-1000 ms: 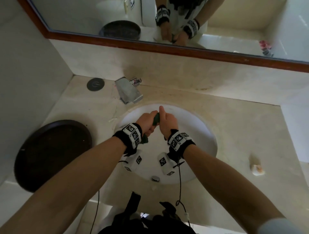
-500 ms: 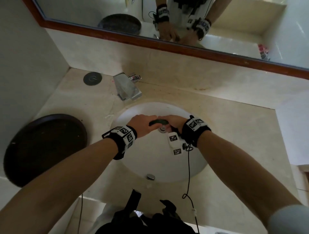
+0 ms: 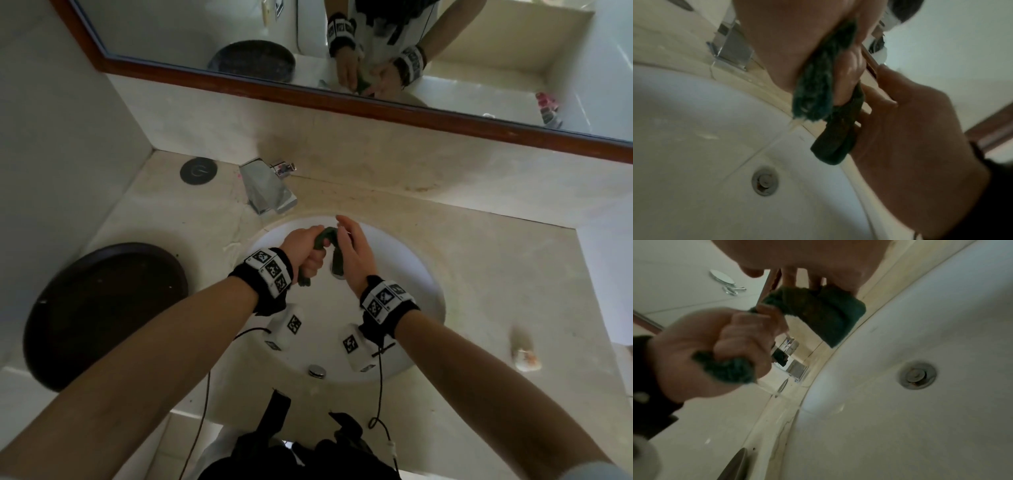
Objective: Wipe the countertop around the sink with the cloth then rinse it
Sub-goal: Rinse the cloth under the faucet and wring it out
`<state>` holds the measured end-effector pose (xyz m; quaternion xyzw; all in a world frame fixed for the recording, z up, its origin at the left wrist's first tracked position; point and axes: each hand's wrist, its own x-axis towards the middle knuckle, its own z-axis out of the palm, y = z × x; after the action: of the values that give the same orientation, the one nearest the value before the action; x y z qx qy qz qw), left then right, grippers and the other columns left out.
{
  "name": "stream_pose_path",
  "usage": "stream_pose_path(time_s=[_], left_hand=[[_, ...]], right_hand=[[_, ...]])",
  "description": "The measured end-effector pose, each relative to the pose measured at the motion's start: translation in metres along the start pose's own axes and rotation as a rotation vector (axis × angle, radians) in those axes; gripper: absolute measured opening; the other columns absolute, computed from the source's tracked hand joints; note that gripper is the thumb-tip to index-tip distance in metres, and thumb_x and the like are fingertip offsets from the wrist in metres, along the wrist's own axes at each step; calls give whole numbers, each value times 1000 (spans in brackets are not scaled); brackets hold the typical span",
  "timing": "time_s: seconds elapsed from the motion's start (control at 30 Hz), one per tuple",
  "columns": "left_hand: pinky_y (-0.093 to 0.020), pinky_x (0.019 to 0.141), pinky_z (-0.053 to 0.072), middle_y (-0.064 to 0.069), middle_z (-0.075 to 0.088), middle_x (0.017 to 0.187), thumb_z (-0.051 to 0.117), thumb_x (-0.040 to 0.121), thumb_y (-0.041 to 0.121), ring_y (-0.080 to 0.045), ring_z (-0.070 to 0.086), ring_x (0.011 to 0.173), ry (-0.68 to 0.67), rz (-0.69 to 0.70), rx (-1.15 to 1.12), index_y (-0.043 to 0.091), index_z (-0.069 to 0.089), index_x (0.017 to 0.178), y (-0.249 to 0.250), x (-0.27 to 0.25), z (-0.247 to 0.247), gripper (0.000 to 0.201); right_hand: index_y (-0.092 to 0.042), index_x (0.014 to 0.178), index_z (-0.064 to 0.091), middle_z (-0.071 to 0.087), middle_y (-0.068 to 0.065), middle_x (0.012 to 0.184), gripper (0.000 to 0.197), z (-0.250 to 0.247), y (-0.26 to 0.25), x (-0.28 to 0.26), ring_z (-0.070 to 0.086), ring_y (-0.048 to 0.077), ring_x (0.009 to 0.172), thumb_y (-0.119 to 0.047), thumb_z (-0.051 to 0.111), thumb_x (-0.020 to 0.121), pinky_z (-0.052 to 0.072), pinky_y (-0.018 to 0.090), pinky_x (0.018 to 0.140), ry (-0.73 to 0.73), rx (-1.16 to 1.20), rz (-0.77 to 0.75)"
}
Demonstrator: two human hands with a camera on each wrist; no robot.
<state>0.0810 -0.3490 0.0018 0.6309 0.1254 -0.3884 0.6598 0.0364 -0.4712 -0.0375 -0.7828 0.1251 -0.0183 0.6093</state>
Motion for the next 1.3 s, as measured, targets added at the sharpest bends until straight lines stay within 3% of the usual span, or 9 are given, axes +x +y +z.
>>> stream_pose_path(time_s=[0.17,0.4,0.47,0.57,0.67,0.8,0.93,1.13,1.3], left_hand=[[-14,35,17,5,27,40,35,93,27,-10,16,33,-69,-32,-74,22,33,53,3,-4,3,41],[-21,43,22,1,31,47,45,86,48,-15,23,38,158,8,292,19,35,52,0,-8,-4,46],[-24,46,27,-2,37,50,46,90,42,-18,31,42,217,105,540,13,40,56,-2,-6,-7,45],[-29,54,34,-5,45,57,40,95,39,-25,45,58,227,271,938,5,46,63,-5,0,-12,47],[-32,61,41,-5,46,57,25,100,43,-26,48,61,158,354,1354,10,47,58,-8,-2,-16,58],[-36,68,47,-9,58,65,21,102,44,-26,53,63,139,484,1482,9,63,75,-13,-4,-22,61],[-34,52,52,-11,65,70,34,96,55,-22,55,43,117,370,930,10,63,86,-19,-5,-25,54],[-18,37,22,-5,45,45,34,95,43,-15,24,33,13,-45,440,10,55,79,-11,-3,-22,43],[-15,37,20,4,30,45,35,92,56,-10,21,34,-1,-180,412,14,51,61,-3,-5,-23,55]], right_hand=[[-19,101,53,56,-2,81,31,16,-21,2,56,24,75,-35,26,102,41,33,66,57,-418,-64],[-13,147,23,60,15,98,46,10,-31,13,57,31,78,-23,26,102,43,36,63,-233,-1016,-79],[-12,134,41,58,18,91,38,9,-33,11,60,34,81,-25,23,103,49,40,68,-291,-900,-11],[-21,71,46,49,6,70,34,12,-25,7,50,22,59,-32,31,99,48,35,61,-262,-444,330],[-19,60,38,39,-2,50,35,7,-22,0,32,12,39,-20,36,95,30,21,41,-364,-18,682],[-20,60,39,37,-6,44,42,-3,-24,3,27,9,36,-32,37,100,24,16,36,-469,83,720],[-12,63,55,54,4,55,61,-7,-24,7,50,19,45,-67,42,88,44,23,45,-304,-111,585],[-19,75,54,55,-1,64,53,-13,-18,17,57,25,65,-57,25,97,39,31,60,-190,-825,-75],[-19,93,58,60,3,74,40,-15,-25,21,56,28,69,-45,28,101,46,34,68,-204,-1097,-282]])
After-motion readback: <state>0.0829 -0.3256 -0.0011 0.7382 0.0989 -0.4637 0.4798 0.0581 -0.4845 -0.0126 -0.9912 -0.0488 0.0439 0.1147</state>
